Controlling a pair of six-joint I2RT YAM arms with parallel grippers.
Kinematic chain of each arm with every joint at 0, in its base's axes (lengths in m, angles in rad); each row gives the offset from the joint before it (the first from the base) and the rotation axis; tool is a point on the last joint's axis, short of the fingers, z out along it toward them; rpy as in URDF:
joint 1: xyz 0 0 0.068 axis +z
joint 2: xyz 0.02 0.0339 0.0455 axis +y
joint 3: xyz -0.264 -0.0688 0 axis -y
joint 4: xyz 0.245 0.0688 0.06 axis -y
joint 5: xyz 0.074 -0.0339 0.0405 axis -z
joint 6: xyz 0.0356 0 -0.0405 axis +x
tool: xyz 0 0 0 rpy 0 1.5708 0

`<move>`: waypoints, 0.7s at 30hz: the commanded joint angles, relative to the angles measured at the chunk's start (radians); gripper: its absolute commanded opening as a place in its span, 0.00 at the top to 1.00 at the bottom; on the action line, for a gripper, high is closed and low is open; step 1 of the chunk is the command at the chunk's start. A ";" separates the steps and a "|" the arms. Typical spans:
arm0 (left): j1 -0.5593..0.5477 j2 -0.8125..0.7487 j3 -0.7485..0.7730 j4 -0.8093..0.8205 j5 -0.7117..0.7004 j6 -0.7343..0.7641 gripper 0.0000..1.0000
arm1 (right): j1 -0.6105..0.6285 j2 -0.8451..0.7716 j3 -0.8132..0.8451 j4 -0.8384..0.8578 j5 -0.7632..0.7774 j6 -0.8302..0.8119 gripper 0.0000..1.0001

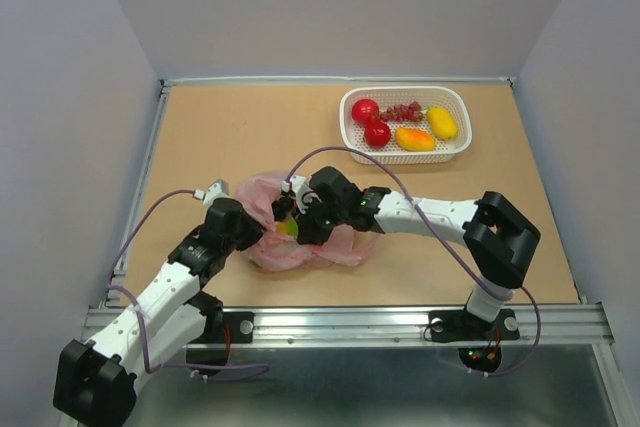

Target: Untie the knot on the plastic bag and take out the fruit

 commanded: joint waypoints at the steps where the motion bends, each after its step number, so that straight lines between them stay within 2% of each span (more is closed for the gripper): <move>1: 0.002 -0.056 -0.017 -0.008 -0.037 -0.056 1.00 | 0.042 -0.102 -0.057 0.049 -0.051 0.012 0.99; 8: 0.001 -0.169 -0.052 -0.051 -0.076 -0.154 1.00 | 0.101 -0.102 -0.151 0.046 -0.119 0.007 0.99; 11: 0.001 -0.229 -0.066 -0.080 -0.090 -0.197 0.95 | 0.124 -0.067 -0.175 0.047 -0.130 0.009 0.99; 15: 0.002 -0.271 -0.082 -0.105 -0.087 -0.223 0.80 | 0.148 -0.017 -0.205 0.047 -0.126 0.012 1.00; 18: 0.001 -0.272 -0.079 -0.106 -0.082 -0.231 0.62 | 0.165 0.016 -0.214 0.047 -0.110 0.012 1.00; 19: 0.001 -0.268 -0.079 -0.105 -0.080 -0.230 0.53 | 0.167 0.027 -0.214 0.047 -0.099 0.015 0.99; 21: 0.001 -0.256 -0.084 -0.095 -0.068 -0.225 0.47 | 0.170 0.032 -0.212 0.046 -0.073 0.024 0.99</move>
